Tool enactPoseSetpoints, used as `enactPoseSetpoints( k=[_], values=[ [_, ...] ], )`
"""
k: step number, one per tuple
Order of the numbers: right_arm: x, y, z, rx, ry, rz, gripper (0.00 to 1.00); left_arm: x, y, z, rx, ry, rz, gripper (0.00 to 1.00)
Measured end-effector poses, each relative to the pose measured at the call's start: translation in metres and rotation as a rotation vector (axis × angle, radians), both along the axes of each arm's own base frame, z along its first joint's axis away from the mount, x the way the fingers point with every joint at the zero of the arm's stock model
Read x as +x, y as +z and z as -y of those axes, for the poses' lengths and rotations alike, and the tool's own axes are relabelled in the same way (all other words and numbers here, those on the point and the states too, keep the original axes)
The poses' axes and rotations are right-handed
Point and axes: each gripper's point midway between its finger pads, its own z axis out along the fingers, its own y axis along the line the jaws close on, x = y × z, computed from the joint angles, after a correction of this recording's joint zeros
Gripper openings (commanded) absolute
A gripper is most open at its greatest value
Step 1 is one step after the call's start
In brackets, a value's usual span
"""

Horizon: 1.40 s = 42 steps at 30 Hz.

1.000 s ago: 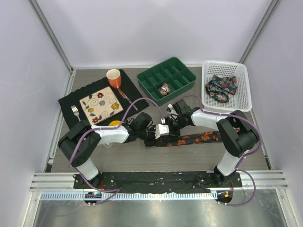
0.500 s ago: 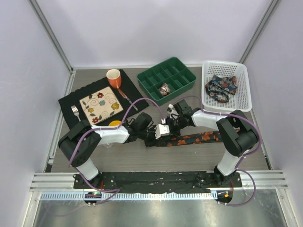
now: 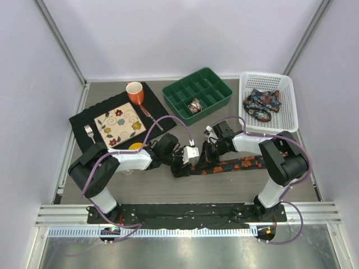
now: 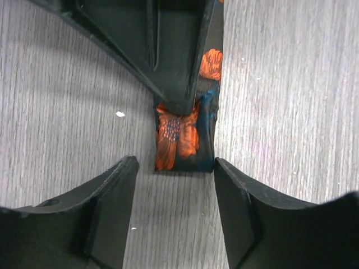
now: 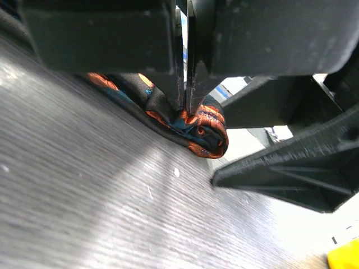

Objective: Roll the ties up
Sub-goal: Roll the tie at the center of the board.

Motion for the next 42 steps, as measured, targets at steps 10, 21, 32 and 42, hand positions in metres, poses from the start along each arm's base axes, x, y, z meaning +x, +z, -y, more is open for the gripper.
enactPoseSetpoints(
  k=[10, 21, 32, 42],
  values=[
    [-0.002, 0.000, 0.009, -0.028, 0.000, 0.047, 0.01, -0.009, 0.003, 0.002, -0.131, 0.015, -0.022, 0.78],
    [-0.001, 0.001, 0.008, -0.023, 0.007, 0.054, 0.01, -0.004, 0.000, 0.029, -0.162, -0.012, 0.057, 0.49],
    [0.006, 0.016, 0.018, -0.068, -0.016, 0.106, 0.29, -0.007, 0.003, 0.019, -0.138, -0.017, 0.092, 0.06],
    [0.008, 0.036, 0.057, -0.251, -0.003, 0.218, 0.32, -0.003, 0.002, 0.001, -0.111, 0.012, 0.046, 0.06]
  ],
)
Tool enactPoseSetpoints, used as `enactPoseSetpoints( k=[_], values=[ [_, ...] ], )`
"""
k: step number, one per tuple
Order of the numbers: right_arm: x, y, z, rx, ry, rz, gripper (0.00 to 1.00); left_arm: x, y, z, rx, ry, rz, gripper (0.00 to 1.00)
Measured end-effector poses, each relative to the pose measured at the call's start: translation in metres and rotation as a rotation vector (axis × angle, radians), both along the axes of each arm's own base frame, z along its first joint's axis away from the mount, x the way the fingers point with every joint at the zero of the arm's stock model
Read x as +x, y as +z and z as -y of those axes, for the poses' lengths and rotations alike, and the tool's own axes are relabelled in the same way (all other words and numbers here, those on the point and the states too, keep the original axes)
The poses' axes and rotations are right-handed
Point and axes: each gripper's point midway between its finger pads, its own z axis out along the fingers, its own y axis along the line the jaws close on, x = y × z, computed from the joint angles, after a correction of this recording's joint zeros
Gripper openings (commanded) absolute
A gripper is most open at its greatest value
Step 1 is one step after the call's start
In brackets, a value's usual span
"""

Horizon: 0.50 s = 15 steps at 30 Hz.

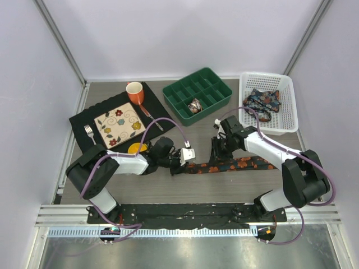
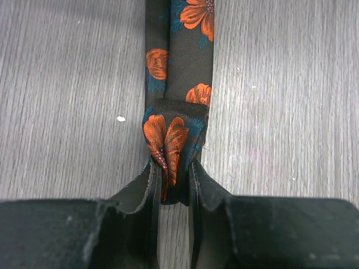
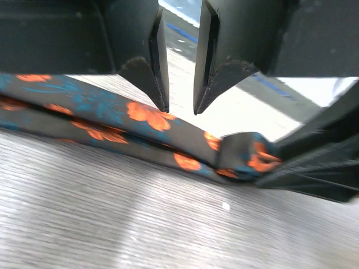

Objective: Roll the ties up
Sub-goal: Roll the tie at the center of the board.

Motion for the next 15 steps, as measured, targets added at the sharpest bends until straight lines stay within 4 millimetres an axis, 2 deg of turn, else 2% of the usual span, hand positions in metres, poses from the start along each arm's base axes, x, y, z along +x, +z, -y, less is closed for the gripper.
enactPoseSetpoints(
  k=[6, 15],
  values=[
    [-0.009, -0.013, 0.007, -0.161, 0.110, 0.033, 0.36, -0.001, 0.001, 0.000, 0.008, -0.018, -0.010, 0.06],
    [0.000, -0.029, 0.010, -0.297, 0.163, 0.050, 0.36, -0.001, 0.001, -0.001, 0.014, -0.024, -0.016, 0.06]
  ],
)
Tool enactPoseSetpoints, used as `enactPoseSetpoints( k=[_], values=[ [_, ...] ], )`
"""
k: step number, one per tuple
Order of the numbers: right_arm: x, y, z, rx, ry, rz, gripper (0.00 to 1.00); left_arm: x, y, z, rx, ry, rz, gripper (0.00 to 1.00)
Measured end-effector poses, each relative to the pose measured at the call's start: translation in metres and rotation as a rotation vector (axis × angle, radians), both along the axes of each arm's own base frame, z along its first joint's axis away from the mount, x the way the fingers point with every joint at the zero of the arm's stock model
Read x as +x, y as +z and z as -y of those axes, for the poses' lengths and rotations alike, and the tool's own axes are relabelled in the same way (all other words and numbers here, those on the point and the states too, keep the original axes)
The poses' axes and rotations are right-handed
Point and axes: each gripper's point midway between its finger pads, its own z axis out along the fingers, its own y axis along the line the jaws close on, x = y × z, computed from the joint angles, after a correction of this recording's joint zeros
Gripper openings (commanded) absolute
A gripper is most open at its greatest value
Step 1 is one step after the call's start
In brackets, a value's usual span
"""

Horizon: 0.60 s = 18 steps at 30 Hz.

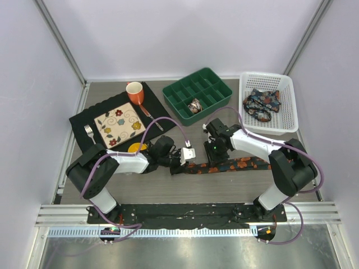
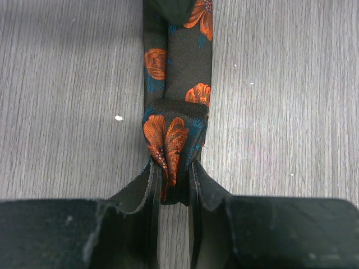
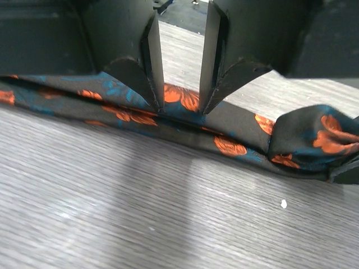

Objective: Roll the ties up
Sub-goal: Roll the tie at the center of the board.

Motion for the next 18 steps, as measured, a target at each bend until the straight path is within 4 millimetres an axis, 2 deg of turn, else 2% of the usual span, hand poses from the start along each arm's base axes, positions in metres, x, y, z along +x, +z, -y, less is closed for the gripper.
enactPoseSetpoints(
  k=[2, 5, 9, 18],
  values=[
    [-0.002, -0.004, -0.003, -0.020, 0.023, -0.003, 0.35, 0.001, 0.000, 0.000, -0.001, 0.002, -0.001, 0.06],
    [-0.005, -0.011, -0.005, -0.042, 0.048, -0.016, 0.26, 0.000, 0.000, 0.000, -0.001, 0.001, -0.002, 0.06],
    [-0.006, -0.013, -0.005, -0.057, 0.061, -0.018, 0.01, 0.000, 0.000, 0.000, -0.002, -0.003, -0.006, 0.06],
    [0.003, -0.007, -0.004, -0.073, 0.060, 0.010, 0.01, 0.000, 0.000, 0.000, -0.002, -0.005, -0.004, 0.06]
  ],
)
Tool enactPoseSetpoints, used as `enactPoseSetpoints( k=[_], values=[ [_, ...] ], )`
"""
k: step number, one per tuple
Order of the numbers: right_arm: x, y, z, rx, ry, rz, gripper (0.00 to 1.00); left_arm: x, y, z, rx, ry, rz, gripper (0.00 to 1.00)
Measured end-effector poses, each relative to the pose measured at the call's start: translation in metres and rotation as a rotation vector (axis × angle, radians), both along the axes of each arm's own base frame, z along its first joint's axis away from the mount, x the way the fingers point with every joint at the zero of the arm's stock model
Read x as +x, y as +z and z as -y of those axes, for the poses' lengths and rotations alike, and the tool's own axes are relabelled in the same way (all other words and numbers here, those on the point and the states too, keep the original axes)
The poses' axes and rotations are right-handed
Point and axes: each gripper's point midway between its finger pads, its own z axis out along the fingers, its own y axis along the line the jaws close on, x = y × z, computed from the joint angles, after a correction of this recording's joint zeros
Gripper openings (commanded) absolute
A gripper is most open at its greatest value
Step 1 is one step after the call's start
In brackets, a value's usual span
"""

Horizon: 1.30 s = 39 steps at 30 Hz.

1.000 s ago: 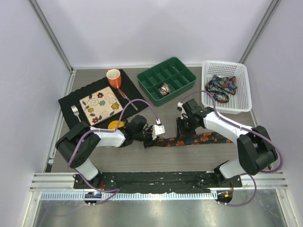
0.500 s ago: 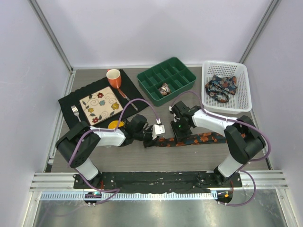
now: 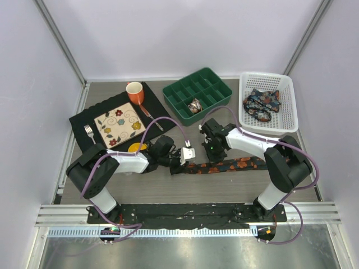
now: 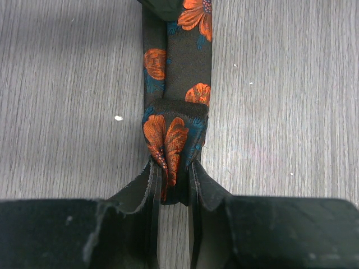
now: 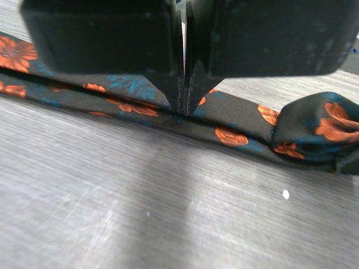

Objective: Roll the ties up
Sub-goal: Roll the tie at the center of the board.

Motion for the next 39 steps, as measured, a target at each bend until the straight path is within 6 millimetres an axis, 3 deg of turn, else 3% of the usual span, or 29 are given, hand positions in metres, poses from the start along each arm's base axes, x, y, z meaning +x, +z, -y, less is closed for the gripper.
enactPoseSetpoints(
  k=[3, 6, 10, 17, 22, 29, 39],
  values=[
    [0.008, 0.006, -0.002, -0.002, -0.003, 0.025, 0.01, 0.000, 0.000, 0.000, 0.000, -0.002, 0.003, 0.06],
    [0.014, 0.012, -0.006, 0.010, 0.000, 0.043, 0.26, 0.000, 0.000, 0.000, 0.001, -0.004, 0.005, 0.06],
    [0.011, 0.015, -0.007, 0.017, 0.011, 0.025, 0.42, 0.000, 0.000, 0.000, 0.003, -0.006, 0.005, 0.06],
    [0.000, 0.010, -0.002, 0.007, 0.016, -0.007, 0.44, 0.000, 0.000, 0.000, 0.002, -0.009, 0.004, 0.06],
    [-0.002, -0.003, 0.002, -0.024, 0.014, -0.035, 0.33, 0.001, 0.000, 0.002, 0.004, -0.013, 0.001, 0.06],
    [-0.004, -0.007, 0.004, -0.037, 0.015, -0.047, 0.01, 0.002, 0.000, 0.001, 0.005, -0.010, 0.001, 0.06],
    [0.003, 0.001, 0.005, -0.059, 0.009, -0.024, 0.01, 0.002, 0.000, 0.000, 0.005, -0.010, 0.001, 0.06]
  ],
)
